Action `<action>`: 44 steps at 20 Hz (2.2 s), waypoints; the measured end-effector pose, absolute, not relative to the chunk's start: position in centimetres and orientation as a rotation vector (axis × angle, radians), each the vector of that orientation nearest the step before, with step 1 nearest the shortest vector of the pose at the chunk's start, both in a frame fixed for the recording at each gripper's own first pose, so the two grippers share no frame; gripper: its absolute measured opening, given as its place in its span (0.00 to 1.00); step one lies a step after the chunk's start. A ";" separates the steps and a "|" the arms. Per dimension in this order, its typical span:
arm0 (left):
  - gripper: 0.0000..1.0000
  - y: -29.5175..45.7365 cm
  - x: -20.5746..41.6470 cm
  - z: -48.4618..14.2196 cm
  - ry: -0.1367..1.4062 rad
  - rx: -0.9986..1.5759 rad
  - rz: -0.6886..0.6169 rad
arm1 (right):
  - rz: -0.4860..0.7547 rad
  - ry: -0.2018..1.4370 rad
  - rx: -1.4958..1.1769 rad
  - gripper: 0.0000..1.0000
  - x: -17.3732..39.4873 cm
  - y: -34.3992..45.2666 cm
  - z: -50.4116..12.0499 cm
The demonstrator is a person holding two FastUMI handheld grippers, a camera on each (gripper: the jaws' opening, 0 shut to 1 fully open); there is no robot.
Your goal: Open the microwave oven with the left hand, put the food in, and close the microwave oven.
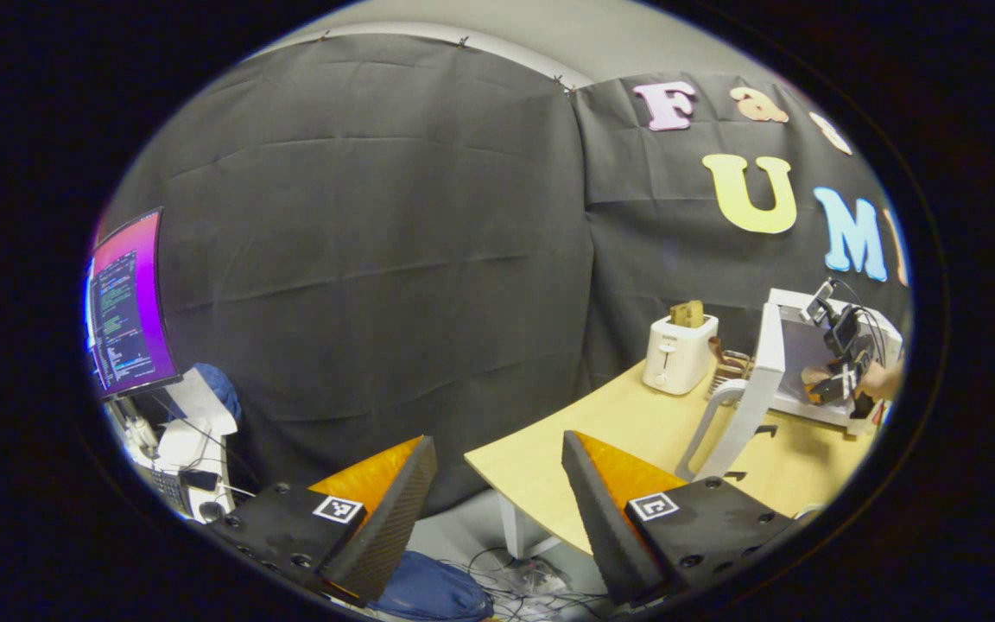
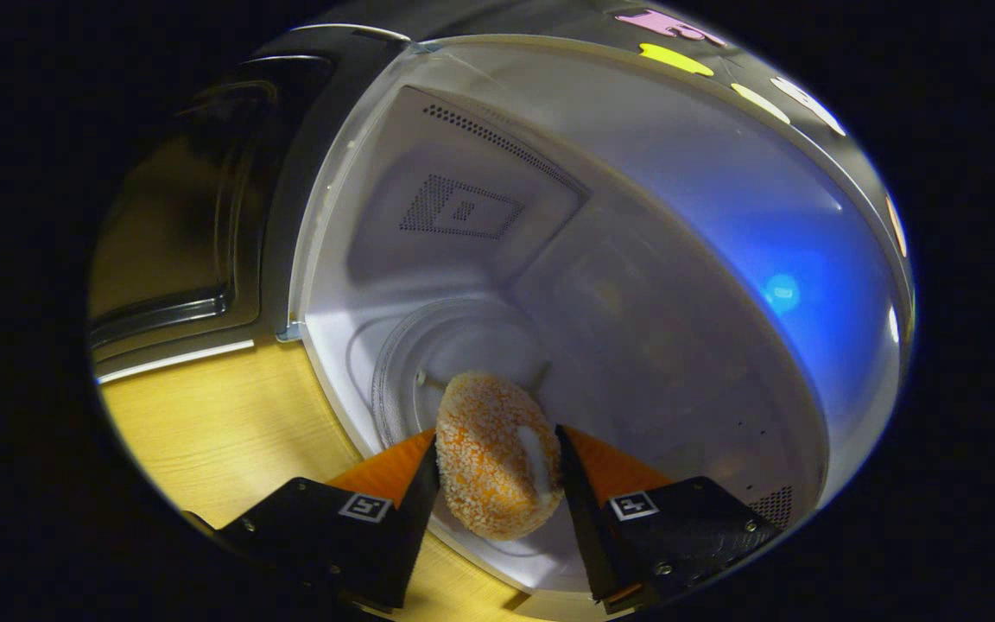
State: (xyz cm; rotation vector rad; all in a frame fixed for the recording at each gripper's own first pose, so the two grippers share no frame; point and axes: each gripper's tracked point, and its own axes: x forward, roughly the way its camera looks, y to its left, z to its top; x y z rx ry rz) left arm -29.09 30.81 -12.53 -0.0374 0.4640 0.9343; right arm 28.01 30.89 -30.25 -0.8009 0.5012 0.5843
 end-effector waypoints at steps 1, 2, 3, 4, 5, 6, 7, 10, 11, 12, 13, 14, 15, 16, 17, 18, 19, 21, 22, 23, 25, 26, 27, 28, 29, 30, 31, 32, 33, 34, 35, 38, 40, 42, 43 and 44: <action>0.96 30.8 -28.7 -12.5 0.462 -0.033 0.924 | 0.597 0.478 -0.812 0.84 27.9 31.2 -29.9; 0.94 30.7 -28.3 -12.4 0.459 -0.030 0.913 | 0.609 0.457 -0.831 0.86 27.6 31.4 -29.6; 0.95 30.7 -27.9 -12.3 0.456 -0.029 0.903 | 0.621 0.434 -0.853 0.98 27.4 31.7 -29.1; 0.95 30.6 -27.5 -12.5 0.452 -0.032 0.893 | 0.630 0.415 -0.872 0.97 26.9 31.8 -28.5; 0.95 30.5 -27.1 -12.5 0.448 -0.036 0.881 | 0.645 0.401 -0.879 0.97 26.3 32.1 -28.0; 0.95 30.5 -26.7 -12.5 0.443 -0.040 0.865 | 0.664 0.397 -0.878 0.97 25.6 32.3 -27.5; 0.96 30.4 -26.3 -12.6 0.440 -0.045 0.847 | 0.686 0.402 -0.862 0.98 24.7 32.6 -27.1; 0.95 30.3 -24.5 -12.9 0.424 -0.051 0.771 | 0.690 0.373 -0.780 0.97 22.2 33.1 -23.8; 0.96 30.5 -23.9 -12.8 0.421 -0.042 0.745 | 0.692 0.362 -0.747 0.97 21.4 33.2 -22.6; 0.96 30.7 -23.2 -12.7 0.415 -0.033 0.719 | 0.687 0.346 -0.717 0.97 20.6 33.2 -21.3; 0.96 30.9 -22.3 -12.6 0.408 -0.027 0.693 | 0.680 0.324 -0.692 0.97 20.0 33.1 -19.9; 0.96 31.0 -21.6 -12.6 0.400 -0.023 0.669 | 0.670 0.300 -0.670 0.97 19.1 32.9 -18.3; 0.95 31.2 -20.8 -12.6 0.394 -0.024 0.645 | 0.661 0.285 -0.650 0.97 18.5 32.6 -17.1; 0.96 31.3 -20.2 -12.6 0.385 -0.026 0.622 | 0.653 0.275 -0.624 0.97 17.6 32.2 -16.0; 0.97 31.3 -19.4 -12.6 0.373 -0.028 0.597 | 0.644 0.263 -0.601 0.97 16.8 31.8 -14.9; 0.96 31.4 -18.6 -12.9 0.365 -0.027 0.569 | 0.629 0.249 -0.588 0.97 16.2 31.3 -13.9; 0.95 31.5 -17.7 -13.2 0.366 -0.022 0.544 | 0.613 0.239 -0.574 0.97 15.5 30.7 -12.8; 0.95 31.9 -16.1 -13.8 0.357 -0.013 0.495 | 0.580 0.228 -0.534 0.97 14.0 29.4 -11.0; 0.95 32.1 -15.3 -14.2 0.357 -0.012 0.472 | 0.561 0.226 -0.506 0.97 13.4 28.8 -10.1; 0.95 32.2 -14.6 -14.8 0.359 -0.011 0.449 | 0.539 0.227 -0.472 0.97 12.6 28.1 -9.2; 0.96 32.3 -13.2 -16.1 0.368 -0.016 0.406 | 0.498 0.224 -0.406 0.97 11.2 26.7 -7.7; 0.96 32.1 -12.6 -16.8 0.372 -0.023 0.381 | 0.479 0.215 -0.385 0.98 10.6 25.9 -6.8; 0.96 31.9 -11.9 -17.5 0.375 -0.030 0.357 | 0.456 0.201 -0.373 0.97 10.1 24.9 -6.0; 0.96 31.6 -11.4 -18.4 0.383 -0.037 0.330 | 0.433 0.189 -0.364 0.97 9.7 23.9 -5.5; 0.97 31.1 -10.9 -19.3 0.395 -0.041 0.307 | 0.411 0.184 -0.357 0.97 9.3 22.9 -5.1; 0.96 30.7 -10.4 -20.2 0.410 -0.044 0.284 | 0.389 0.184 -0.351 0.97 8.9 21.9 -5.0; 0.86 30.3 -10.2 -21.0 0.432 -0.049 0.270 | 0.368 0.188 -0.346 0.97 8.5 20.9 -4.9; 0.76 29.6 -9.8 -21.9 0.449 -0.062 0.247 | 0.347 0.194 -0.344 0.97 8.1 19.9 -4.9; 0.65 28.8 -9.4 -22.4 0.461 -0.077 0.221 | 0.323 0.196 -0.344 0.97 7.8 18.7 -4.8; 0.57 28.2 -9.2 -22.7 0.471 -0.080 0.202 | 0.301 0.201 -0.346 0.97 7.7 17.6 -4.7; 0.48 27.6 -8.8 -22.7 0.472 -0.073 0.190 | 0.287 0.210 -0.342 0.97 7.4 16.8 -4.8; 0.18 26.6 -7.8 -22.2 0.464 -0.037 0.178 | 0.253 0.235 -0.312 0.97 6.9 14.5 -5.0; 0.02 26.5 -7.4 -21.6 0.462 -0.025 0.193 | 0.237 0.249 -0.294 0.97 6.9 13.1 -5.3; 0.07 24.9 -6.6 -21.4 0.467 -0.066 0.165 | 0.226 0.265 -0.277 0.97 6.7 11.4 -5.5; 0.07 24.1 -6.3 -21.1 0.466 -0.075 0.152 | 0.220 0.268 -0.272 0.97 6.7 10.6 -5.5; 0.07 23.2 -5.8 -20.9 0.466 -0.070 0.142 | 0.216 0.272 -0.272 0.97 6.8 9.9 -5.7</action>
